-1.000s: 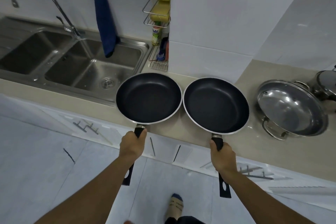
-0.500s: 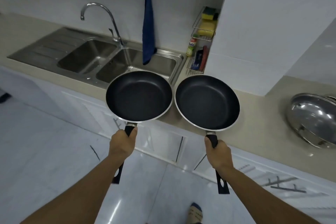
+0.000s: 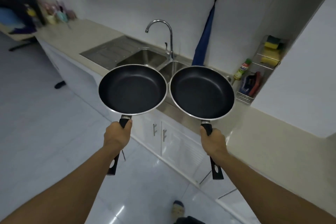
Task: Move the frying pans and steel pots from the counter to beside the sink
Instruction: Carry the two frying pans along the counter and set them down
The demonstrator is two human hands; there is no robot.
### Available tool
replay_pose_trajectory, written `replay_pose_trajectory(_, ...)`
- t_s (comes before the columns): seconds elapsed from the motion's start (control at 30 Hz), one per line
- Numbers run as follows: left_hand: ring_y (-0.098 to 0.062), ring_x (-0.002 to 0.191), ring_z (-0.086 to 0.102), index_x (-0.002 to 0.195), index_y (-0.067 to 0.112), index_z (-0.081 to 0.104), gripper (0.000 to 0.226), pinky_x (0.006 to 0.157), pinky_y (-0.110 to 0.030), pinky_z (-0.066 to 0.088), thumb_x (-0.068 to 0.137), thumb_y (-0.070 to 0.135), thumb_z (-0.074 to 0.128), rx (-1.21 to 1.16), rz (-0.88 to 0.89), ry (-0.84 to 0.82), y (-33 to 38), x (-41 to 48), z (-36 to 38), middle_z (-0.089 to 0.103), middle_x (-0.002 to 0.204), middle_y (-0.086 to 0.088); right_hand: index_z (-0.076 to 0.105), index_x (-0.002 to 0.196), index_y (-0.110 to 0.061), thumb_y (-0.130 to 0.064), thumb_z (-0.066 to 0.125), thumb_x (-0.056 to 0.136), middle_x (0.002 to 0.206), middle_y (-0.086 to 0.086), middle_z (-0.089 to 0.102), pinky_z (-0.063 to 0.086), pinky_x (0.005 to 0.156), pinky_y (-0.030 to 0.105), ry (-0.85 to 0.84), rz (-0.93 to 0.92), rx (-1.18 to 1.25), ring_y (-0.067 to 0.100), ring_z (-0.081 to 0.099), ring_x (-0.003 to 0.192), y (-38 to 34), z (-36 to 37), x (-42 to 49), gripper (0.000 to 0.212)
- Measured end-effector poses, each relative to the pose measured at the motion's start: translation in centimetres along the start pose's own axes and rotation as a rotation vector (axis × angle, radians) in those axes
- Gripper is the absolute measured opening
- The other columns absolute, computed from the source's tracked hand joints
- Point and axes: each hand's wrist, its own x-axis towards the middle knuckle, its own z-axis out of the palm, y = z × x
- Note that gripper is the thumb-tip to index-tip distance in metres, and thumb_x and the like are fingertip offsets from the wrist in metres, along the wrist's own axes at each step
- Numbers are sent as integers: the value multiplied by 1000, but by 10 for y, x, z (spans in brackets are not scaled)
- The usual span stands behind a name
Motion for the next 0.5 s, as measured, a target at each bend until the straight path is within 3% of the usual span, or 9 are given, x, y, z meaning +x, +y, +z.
replay_pose_trajectory(0.13, -34, 67, 65, 74, 6, 55, 51, 66, -46, 60, 95, 53, 55, -18, -44, 72, -6, 40, -24, 62, 72, -14, 64, 86, -2, -47, 54, 98, 84, 18, 69, 59, 75, 48, -63, -56, -8, 38, 68, 81, -40, 36, 33, 47)
replay_pose_trajectory(0.37, -35, 70, 65, 79, 4, 57, 50, 69, -49, 61, 96, 51, 55, -40, -134, 155, -3, 122, -50, 62, 74, -14, 64, 87, -2, -48, 55, 97, 74, 11, 66, 57, 69, 44, -169, -83, 1, 33, 68, 73, -107, 104, 103, 48)
replay_pose_trajectory(0.5, -36, 72, 66, 82, 1, 60, 53, 69, -48, 61, 96, 52, 55, -67, -194, 179, 6, 168, -59, 63, 77, -16, 64, 93, -6, -49, 55, 97, 84, 13, 70, 60, 78, 48, -216, -101, -40, 33, 69, 80, -146, 140, 144, 45)
